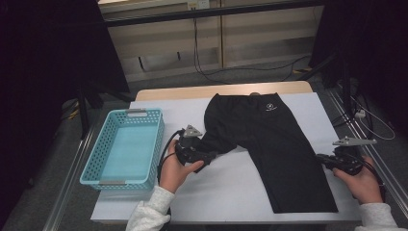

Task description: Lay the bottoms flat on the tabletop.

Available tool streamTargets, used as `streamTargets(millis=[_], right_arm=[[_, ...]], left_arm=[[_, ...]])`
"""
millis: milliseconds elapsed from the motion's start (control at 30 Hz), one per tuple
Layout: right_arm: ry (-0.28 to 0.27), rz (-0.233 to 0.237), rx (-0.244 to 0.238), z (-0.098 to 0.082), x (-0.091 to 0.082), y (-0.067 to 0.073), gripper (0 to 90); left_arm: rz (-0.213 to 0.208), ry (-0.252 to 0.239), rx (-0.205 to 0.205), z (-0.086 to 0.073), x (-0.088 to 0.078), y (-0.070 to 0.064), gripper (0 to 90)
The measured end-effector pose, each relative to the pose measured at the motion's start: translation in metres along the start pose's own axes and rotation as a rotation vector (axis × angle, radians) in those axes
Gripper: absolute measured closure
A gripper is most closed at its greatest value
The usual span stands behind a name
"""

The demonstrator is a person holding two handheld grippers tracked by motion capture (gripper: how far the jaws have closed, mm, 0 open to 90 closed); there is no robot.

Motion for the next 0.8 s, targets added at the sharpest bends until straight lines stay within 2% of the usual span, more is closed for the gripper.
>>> streamTargets(millis=[167, 233, 333, 400, 600, 800], right_arm=[[-0.044, 0.015, -0.010, 0.008, 0.002, 0.008, 63.4], [-0.046, 0.027, -0.031, 0.010, 0.005, 0.014, 62.6], [-0.066, 0.041, -0.057, 0.016, 0.009, 0.023, 54.4], [-0.083, 0.053, -0.056, 0.020, 0.011, 0.030, 46.8], [-0.111, 0.082, -0.070, 0.028, 0.018, 0.048, 33.8], [-0.109, 0.073, -0.076, 0.030, 0.023, 0.058, 24.2]], left_arm=[[0.009, 0.001, -0.017, -0.002, -0.002, 0.007, 17.6], [0.017, 0.001, -0.016, -0.003, -0.003, 0.010, 17.6], [0.022, 0.004, -0.016, -0.004, -0.004, 0.012, 17.5], [0.028, 0.004, -0.014, -0.004, -0.005, 0.013, 17.5], [0.017, 0.012, -0.009, -0.008, -0.005, 0.010, 17.2], [0.021, 0.003, -0.007, -0.012, -0.009, 0.006, 17.8]])
Point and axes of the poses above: each handheld gripper's, and its own axes: x roughly forward along the jaws, z roughly out of its top, y roughly to its left, the point moved 3 cm from there along x, roughly forward along the jaws, and after that the axes turned 9 degrees about -y, right-handed, at the moved point
